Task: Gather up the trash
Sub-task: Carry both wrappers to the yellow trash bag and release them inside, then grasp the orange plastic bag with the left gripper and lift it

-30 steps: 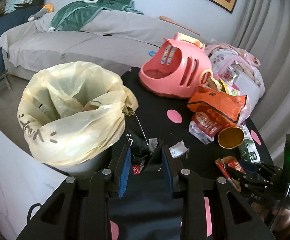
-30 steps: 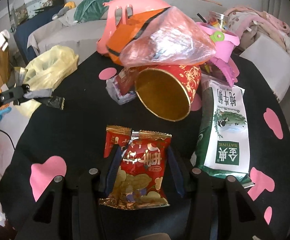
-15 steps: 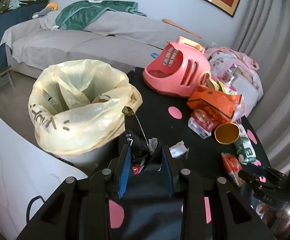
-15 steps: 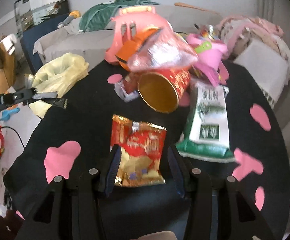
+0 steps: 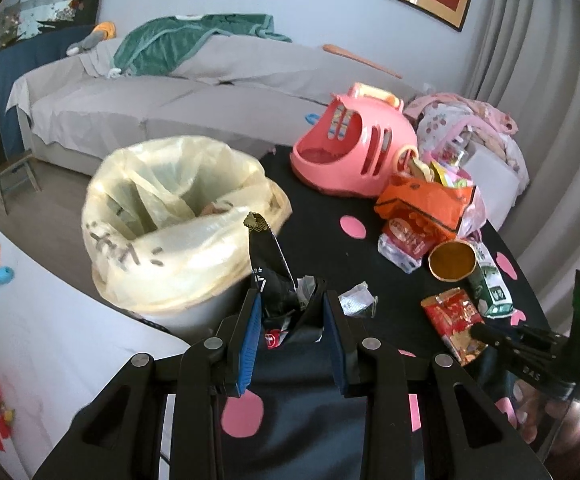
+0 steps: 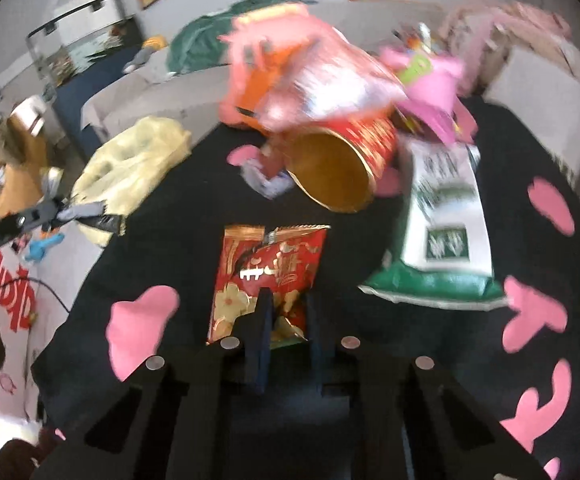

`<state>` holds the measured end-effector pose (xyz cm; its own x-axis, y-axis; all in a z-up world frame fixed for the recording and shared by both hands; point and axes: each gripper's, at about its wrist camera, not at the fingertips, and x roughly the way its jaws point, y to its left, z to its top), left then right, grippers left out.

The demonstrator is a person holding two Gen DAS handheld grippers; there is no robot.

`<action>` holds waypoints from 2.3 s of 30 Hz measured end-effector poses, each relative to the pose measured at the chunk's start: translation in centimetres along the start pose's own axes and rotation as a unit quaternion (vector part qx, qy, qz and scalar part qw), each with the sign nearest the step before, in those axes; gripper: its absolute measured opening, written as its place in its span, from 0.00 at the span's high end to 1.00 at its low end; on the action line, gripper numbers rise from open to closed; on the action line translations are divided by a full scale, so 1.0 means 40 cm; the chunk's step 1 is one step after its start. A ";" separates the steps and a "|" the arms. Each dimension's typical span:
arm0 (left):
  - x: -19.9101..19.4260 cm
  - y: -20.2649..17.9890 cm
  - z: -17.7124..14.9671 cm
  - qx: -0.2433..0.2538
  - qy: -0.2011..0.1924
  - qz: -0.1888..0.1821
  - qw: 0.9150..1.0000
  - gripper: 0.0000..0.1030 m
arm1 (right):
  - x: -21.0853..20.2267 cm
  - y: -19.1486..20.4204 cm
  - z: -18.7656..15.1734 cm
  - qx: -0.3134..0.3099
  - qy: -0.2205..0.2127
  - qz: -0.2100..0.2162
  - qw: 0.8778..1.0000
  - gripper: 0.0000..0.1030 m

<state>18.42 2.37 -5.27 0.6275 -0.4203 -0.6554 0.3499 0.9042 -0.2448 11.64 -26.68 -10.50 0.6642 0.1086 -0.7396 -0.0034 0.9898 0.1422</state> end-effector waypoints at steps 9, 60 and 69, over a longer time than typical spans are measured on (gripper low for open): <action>-0.119 0.048 0.112 0.014 -0.058 0.057 0.997 0.69 | -0.121 0.149 0.145 -0.075 -0.070 0.046 0.994 0.86; 0.101 0.590 0.172 -0.192 -0.074 0.086 0.975 0.44 | 0.626 0.739 0.389 -0.274 0.174 0.124 0.938 0.85; 0.085 0.596 0.148 -0.203 -0.077 0.085 0.972 0.45 | 0.560 0.692 0.397 -0.244 0.150 0.144 0.947 0.67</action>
<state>33.01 22.03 -9.12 0.7602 -0.2405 -0.6036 -0.0513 0.9038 -0.4248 38.30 1.67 -12.68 0.3411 0.3297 -0.8803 -0.5456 0.8321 0.1002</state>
